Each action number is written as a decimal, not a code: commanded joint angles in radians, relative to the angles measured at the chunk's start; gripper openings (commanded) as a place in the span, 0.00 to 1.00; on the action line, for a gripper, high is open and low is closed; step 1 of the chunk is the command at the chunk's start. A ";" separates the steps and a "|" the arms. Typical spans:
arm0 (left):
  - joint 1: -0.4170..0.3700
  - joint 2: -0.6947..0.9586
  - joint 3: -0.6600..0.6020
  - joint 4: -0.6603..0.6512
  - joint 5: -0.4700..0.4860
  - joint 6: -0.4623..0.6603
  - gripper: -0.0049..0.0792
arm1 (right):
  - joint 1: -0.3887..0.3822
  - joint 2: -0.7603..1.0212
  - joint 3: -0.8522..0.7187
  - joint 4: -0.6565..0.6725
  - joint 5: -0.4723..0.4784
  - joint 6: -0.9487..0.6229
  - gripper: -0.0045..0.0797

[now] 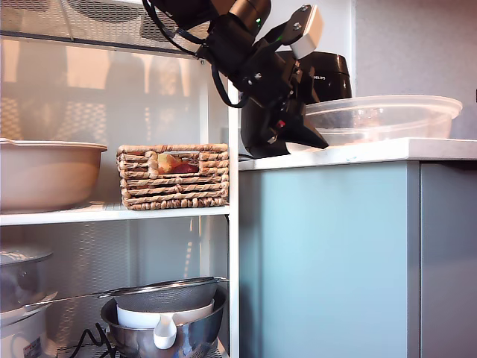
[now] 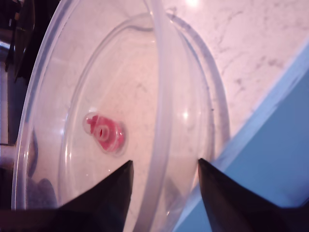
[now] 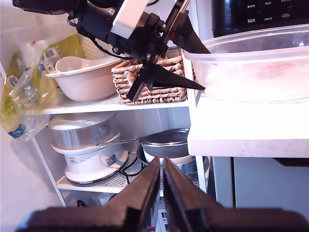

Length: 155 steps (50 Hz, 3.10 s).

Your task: Pick up the plastic microwave lid from the shelf, then place it on the counter next to you

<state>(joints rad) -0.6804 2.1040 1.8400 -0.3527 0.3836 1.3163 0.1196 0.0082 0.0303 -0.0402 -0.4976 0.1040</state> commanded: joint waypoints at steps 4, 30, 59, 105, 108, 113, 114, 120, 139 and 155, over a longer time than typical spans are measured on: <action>-0.005 -0.050 0.008 0.008 0.000 0.001 0.51 | 0.003 -0.006 0.011 0.004 0.000 0.001 0.04; -0.014 -0.082 0.008 -0.032 0.024 0.016 0.57 | 0.003 -0.006 0.011 0.005 -0.001 0.001 0.04; 0.011 -0.111 0.008 -0.073 -0.202 0.055 0.60 | 0.003 -0.006 0.011 0.005 -0.008 0.002 0.04; 0.003 -0.062 0.008 0.168 -0.036 0.089 0.59 | 0.003 -0.006 0.012 0.045 -0.008 0.005 0.04; -0.004 -0.045 0.008 0.178 -0.027 0.080 0.59 | 0.003 -0.006 0.011 0.045 -0.008 0.005 0.04; -0.012 -0.022 0.008 0.206 -0.024 0.070 0.59 | 0.003 -0.006 0.012 0.044 -0.008 0.005 0.04; -0.014 -0.018 0.008 0.217 -0.023 0.070 0.59 | 0.003 -0.006 0.011 0.044 -0.009 0.005 0.04; -0.024 0.002 0.008 0.252 -0.013 0.051 0.59 | 0.003 -0.006 0.012 0.047 -0.008 0.005 0.04; -0.029 0.006 0.008 0.255 -0.035 -0.011 0.59 | 0.003 -0.006 0.011 0.049 -0.008 0.004 0.04; -0.029 -0.074 0.008 0.088 -0.072 -0.011 0.59 | 0.003 -0.006 0.012 0.049 -0.008 0.003 0.04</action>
<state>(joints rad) -0.7067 2.0846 1.8400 -0.2481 0.3172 1.3117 0.1196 0.0082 0.0303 -0.0006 -0.5060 0.1066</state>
